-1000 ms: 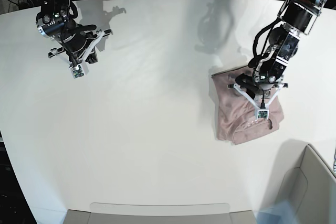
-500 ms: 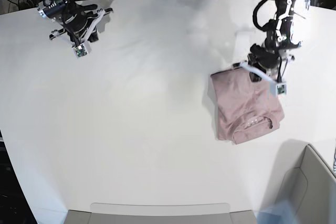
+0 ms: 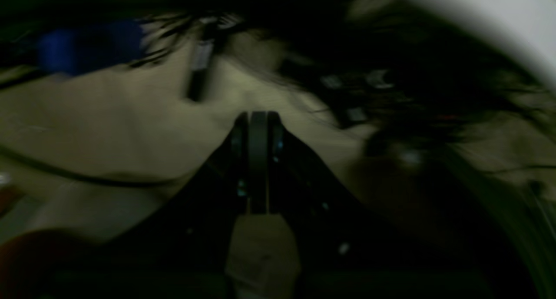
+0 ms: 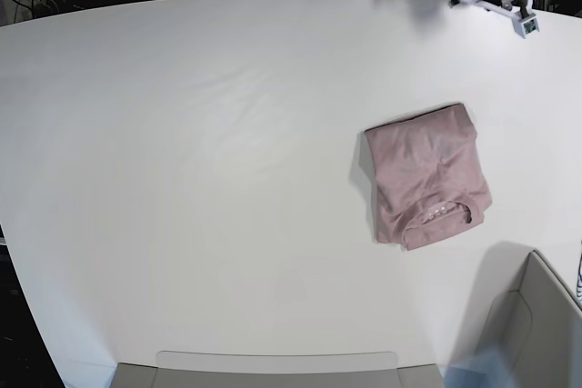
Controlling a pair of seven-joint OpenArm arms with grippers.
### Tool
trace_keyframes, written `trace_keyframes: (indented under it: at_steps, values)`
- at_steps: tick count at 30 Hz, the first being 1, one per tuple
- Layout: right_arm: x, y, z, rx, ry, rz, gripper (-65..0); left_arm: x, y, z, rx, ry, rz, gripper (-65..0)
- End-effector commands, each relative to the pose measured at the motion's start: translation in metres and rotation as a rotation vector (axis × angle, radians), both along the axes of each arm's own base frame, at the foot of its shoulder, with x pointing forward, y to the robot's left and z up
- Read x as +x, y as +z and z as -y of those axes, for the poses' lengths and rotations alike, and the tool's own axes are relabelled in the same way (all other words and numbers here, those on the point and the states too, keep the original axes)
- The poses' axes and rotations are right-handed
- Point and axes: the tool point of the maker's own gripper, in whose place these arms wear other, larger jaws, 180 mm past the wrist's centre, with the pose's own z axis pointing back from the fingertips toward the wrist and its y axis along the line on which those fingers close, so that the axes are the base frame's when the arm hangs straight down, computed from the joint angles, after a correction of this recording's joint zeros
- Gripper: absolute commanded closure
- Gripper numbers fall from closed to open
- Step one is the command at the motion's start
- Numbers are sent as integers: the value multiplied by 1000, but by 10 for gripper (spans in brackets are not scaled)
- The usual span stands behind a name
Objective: Fold the T-shirt properly
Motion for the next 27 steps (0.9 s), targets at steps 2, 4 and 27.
trace_keyframes:
  at_steps: [2,4,27]
  values:
    - [-11,5,5,2,23,-26,0,-22,-5,10,-26,-6,-55,0]
    - [-13,5,4,14,24,-36,0,-42,-21,24,-66,-9,-122,0]
    - [-114,-140,37,-61,322,-430,0,-168,-176,10,105,-132,-615,0]
